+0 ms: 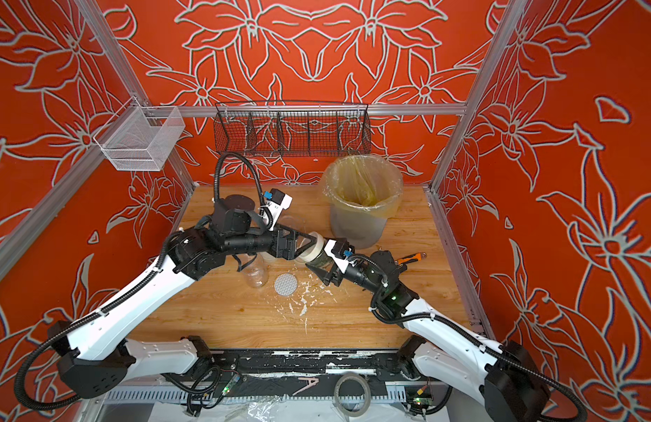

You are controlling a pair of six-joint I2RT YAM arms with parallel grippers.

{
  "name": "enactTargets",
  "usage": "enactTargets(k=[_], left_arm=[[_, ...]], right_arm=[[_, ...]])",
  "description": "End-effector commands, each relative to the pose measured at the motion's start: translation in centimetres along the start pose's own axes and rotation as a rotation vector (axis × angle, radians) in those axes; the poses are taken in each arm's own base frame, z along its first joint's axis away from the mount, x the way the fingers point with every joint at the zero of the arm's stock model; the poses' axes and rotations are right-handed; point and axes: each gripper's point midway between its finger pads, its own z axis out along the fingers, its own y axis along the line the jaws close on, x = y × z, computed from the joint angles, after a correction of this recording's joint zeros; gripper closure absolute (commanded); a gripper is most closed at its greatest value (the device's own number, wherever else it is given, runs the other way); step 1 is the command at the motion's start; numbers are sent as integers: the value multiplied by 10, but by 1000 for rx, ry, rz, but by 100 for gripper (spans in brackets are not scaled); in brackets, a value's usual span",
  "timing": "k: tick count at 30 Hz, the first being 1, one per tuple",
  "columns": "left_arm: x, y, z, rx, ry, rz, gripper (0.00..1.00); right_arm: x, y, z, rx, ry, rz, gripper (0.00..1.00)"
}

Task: Empty moldy tea leaves from jars
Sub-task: Pick up the jar from the center of the board, then unscrew the lid from the jar.

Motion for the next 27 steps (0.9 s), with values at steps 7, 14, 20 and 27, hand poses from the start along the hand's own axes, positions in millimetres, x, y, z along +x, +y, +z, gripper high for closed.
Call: enactTargets(k=[7, 14, 20, 27], left_arm=[[17, -10, -16, 111, 117, 411, 2], [18, -14, -1, 235, 136, 381, 2], [24, -16, 12, 297, 156, 373, 2], [29, -4, 25, 269, 179, 359, 1]], right_arm=[[-35, 11, -11, -44, -119, -17, 63], [-43, 20, -12, -108, -135, -8, 64], [-41, 19, -10, -102, -122, -10, 64], [-41, 18, -8, -105, -118, 0, 65]])
